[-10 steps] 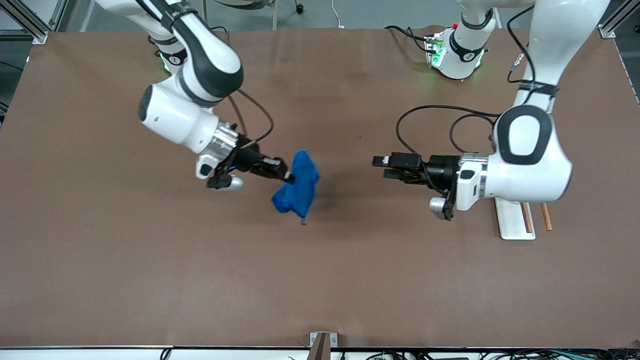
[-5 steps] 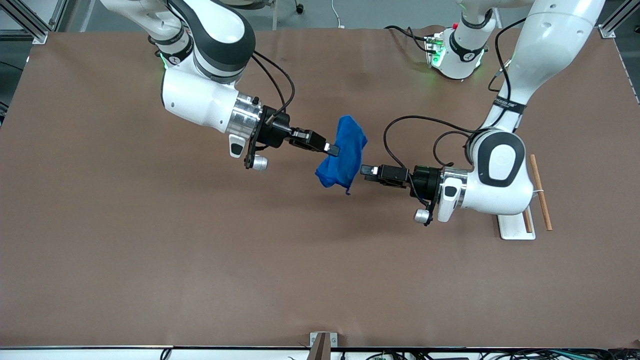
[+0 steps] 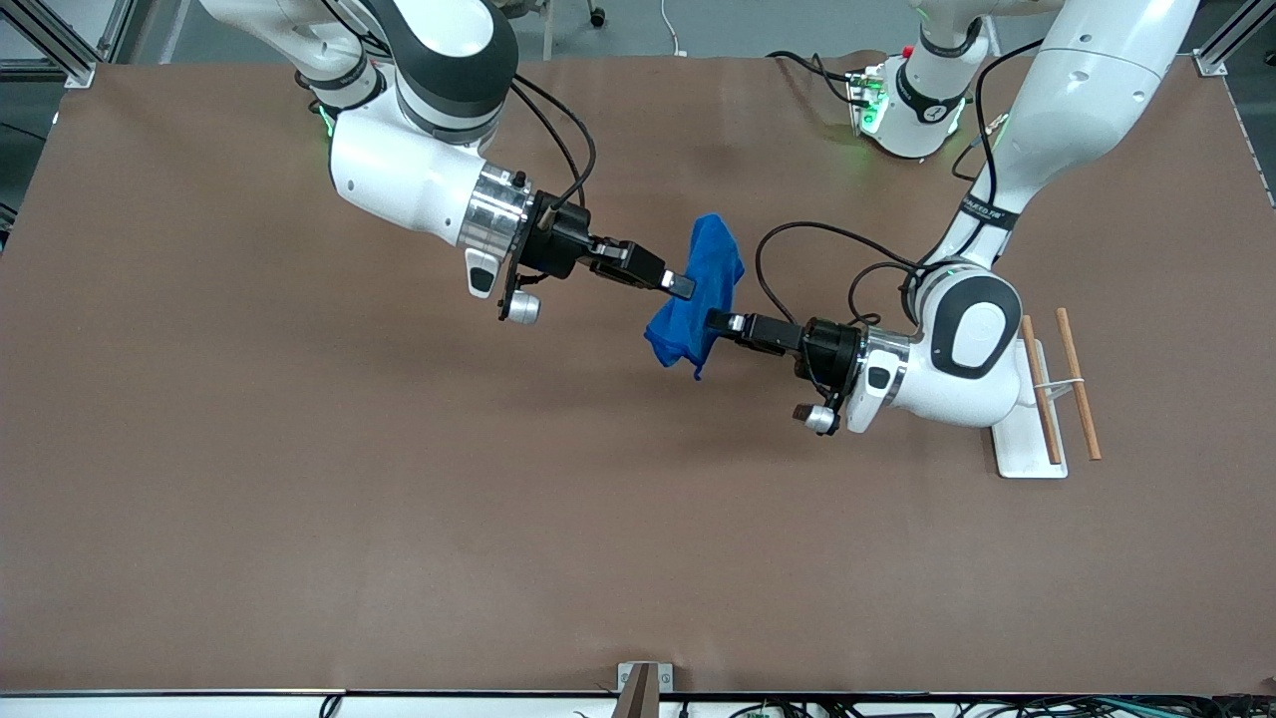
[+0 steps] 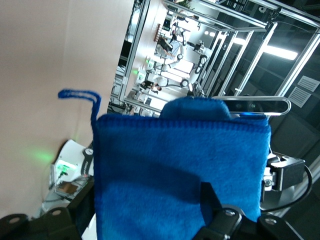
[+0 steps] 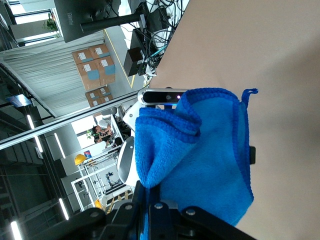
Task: Right arm passes towel to left arm to hang
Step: 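Grasp the hanging towel with the left gripper beside the right gripper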
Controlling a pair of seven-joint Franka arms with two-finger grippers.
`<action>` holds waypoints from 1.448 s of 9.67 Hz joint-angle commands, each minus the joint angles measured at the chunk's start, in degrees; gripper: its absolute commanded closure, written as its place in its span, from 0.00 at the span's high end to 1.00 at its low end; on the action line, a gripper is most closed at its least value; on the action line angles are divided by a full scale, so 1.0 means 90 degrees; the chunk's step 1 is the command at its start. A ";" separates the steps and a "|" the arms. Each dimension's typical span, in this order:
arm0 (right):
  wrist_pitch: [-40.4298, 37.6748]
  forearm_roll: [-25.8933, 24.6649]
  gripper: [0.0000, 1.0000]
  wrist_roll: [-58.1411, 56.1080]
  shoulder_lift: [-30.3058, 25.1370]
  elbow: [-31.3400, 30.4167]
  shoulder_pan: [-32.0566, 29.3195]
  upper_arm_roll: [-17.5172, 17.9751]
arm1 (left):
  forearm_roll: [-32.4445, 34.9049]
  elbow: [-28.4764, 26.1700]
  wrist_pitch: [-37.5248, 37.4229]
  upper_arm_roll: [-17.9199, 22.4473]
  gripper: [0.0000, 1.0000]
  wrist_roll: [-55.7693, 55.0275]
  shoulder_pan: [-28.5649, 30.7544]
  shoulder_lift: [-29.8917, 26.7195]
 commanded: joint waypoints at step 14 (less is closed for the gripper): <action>0.0221 0.0178 0.00 0.0008 0.0043 0.0104 0.0092 0.0057 | -0.0279 0.0225 -0.0244 0.0004 0.36 -0.0158 0.0400 0.0223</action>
